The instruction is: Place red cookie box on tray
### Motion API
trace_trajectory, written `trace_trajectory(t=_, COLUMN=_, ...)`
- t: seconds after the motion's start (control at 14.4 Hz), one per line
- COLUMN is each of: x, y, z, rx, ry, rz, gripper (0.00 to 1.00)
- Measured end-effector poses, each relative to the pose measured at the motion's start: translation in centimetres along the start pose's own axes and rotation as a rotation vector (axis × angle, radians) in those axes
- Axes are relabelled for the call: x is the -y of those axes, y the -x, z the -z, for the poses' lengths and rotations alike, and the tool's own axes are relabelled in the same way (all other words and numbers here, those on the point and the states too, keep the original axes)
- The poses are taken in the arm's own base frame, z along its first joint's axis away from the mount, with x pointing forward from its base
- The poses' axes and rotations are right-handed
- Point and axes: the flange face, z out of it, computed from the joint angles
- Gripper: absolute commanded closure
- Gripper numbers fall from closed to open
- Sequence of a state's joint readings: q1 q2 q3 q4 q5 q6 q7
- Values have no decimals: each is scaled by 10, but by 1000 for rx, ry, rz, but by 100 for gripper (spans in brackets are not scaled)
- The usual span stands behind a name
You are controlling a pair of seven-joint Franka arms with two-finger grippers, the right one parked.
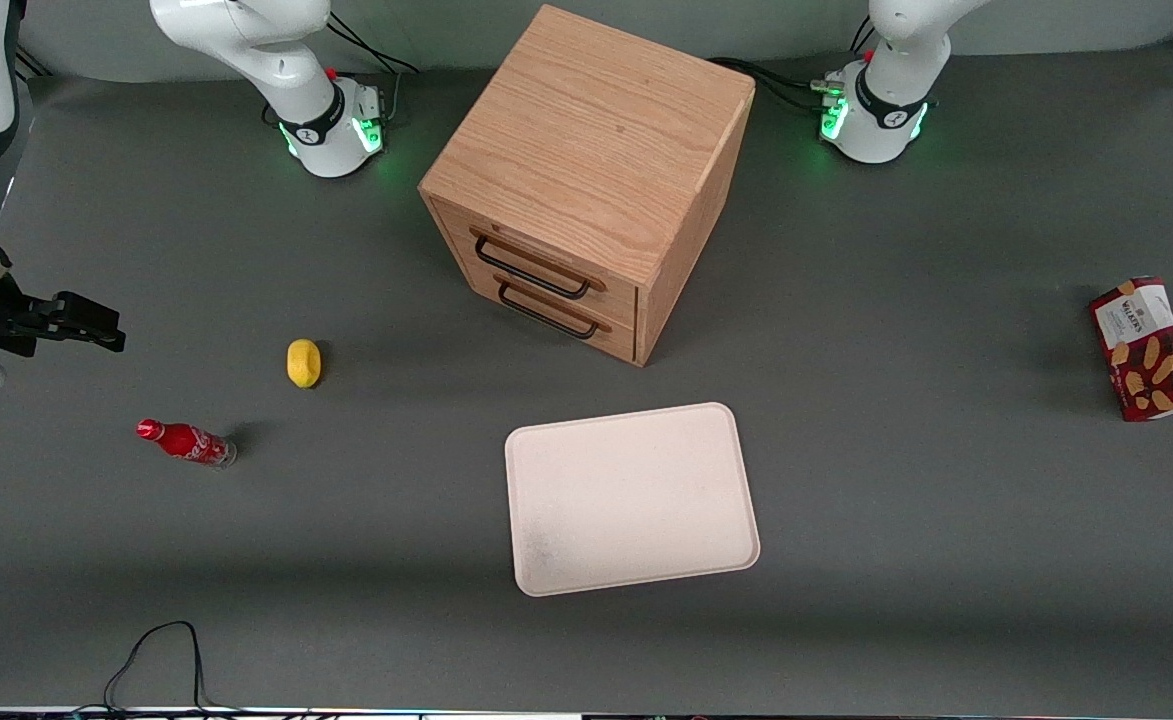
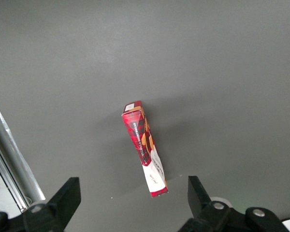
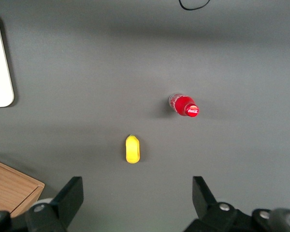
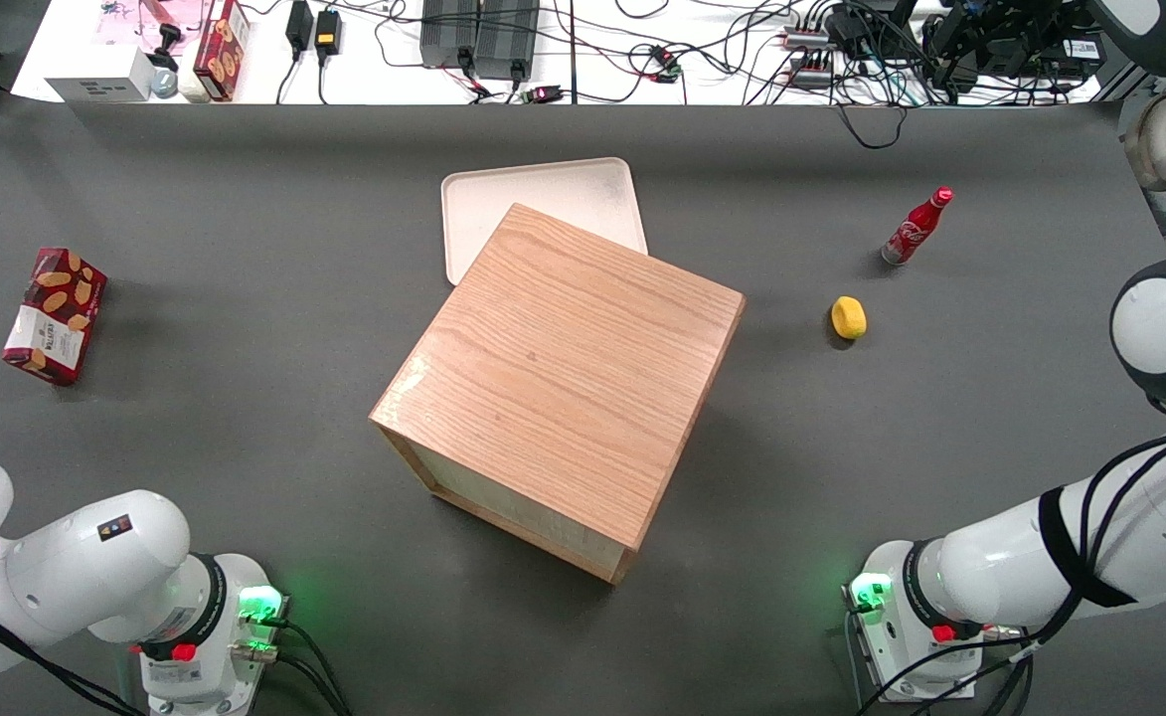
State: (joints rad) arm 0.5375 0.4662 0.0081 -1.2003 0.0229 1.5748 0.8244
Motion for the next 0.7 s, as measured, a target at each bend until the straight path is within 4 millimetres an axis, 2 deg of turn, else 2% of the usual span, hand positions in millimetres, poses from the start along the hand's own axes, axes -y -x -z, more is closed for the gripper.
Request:
trace_trajectory(t=0.14, x=14, y=0, z=-24, rx=-21, ry=-21, rz=13, gripper=2)
trace_trajectory(t=0.28, x=24, y=2, z=-62, rx=-18, ry=-11, rz=25, gripper=2)
trace_trajectory(t=0.49, x=23, y=4, z=-110, rx=-9, ry=31, rz=39, gripper=3)
trace_trajectory(t=0.7, x=23, y=7, z=-145, rx=-22, ry=32, rz=56, gripper=2)
